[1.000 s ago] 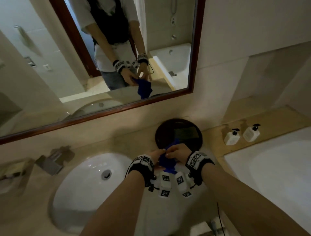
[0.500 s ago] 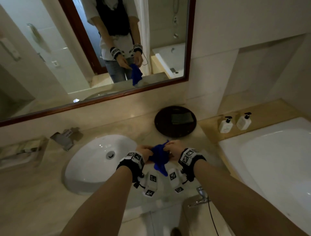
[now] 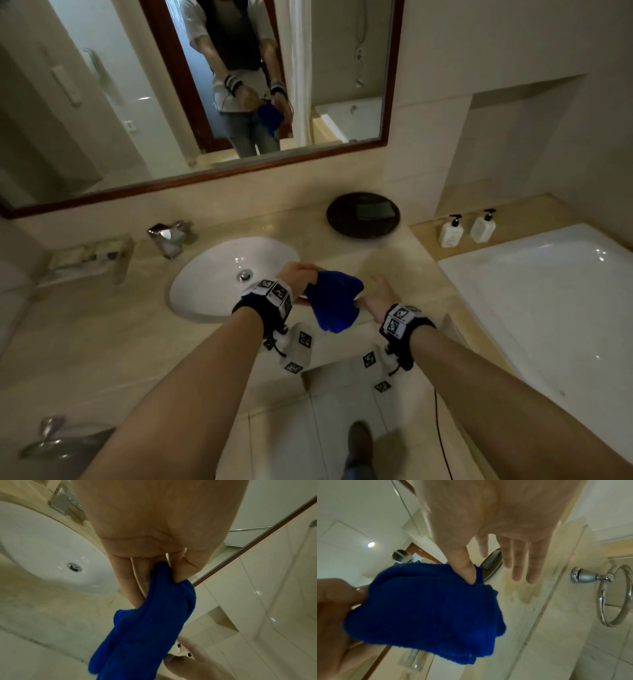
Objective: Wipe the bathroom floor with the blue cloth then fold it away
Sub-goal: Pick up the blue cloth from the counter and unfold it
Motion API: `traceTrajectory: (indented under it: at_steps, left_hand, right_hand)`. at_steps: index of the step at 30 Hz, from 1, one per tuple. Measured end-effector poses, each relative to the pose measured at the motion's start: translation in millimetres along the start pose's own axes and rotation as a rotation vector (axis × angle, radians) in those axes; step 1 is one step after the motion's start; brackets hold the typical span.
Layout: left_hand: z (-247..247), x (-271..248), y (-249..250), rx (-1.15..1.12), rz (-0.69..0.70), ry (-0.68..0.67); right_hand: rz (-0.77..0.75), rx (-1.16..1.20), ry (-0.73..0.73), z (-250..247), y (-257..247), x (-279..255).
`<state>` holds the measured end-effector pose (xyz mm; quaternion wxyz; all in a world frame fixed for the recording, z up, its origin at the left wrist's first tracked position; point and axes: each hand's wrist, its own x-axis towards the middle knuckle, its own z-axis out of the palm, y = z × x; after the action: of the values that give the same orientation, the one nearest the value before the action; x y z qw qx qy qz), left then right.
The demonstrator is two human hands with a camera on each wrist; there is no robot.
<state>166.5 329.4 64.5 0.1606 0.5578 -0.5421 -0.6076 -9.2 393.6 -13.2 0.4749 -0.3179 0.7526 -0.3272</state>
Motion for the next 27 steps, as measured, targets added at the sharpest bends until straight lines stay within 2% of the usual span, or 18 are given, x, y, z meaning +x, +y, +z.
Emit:
traceTrajectory:
  at_steps: [3,5,10,14,17,22,27]
  left_hand:
    - [3.5,-40.1,-23.9,0.009,-0.011,-0.035]
    - [8.9,-64.4,-39.7,0.011,-0.031,-0.054]
    - [8.4,-108.0,-83.4,0.044,-0.089,-0.077]
    - [12.4,-133.3,-118.2,0.121,-0.111,-0.185]
    - [26.0,-142.4,-136.9,0.228,-0.084,-0.215]
    - [47.1,-149.5,-160.8,0.369,-0.06,-0.197]
    - [75.1,-166.0,-189.4,0.564,-0.081,-0.119]
  right_hand:
    - [-0.214,-0.084,-0.01,17.2,13.1,-46.0]
    - [-0.273,-0.208,-0.038,26.8,27.3,-73.7]
    - [-0.27,-0.465,-0.076,30.8,62.3,-124.0]
    - [-0.259,-0.525,-0.083,23.7,81.0,-148.0]
    - [-0.251,-0.584,-0.077,16.6,92.0,-158.1]
    - [-0.266,-0.518,-0.085,-4.4,119.8,-169.3]
    - [-0.253,-0.468,-0.182,-30.1,165.4,-179.8]
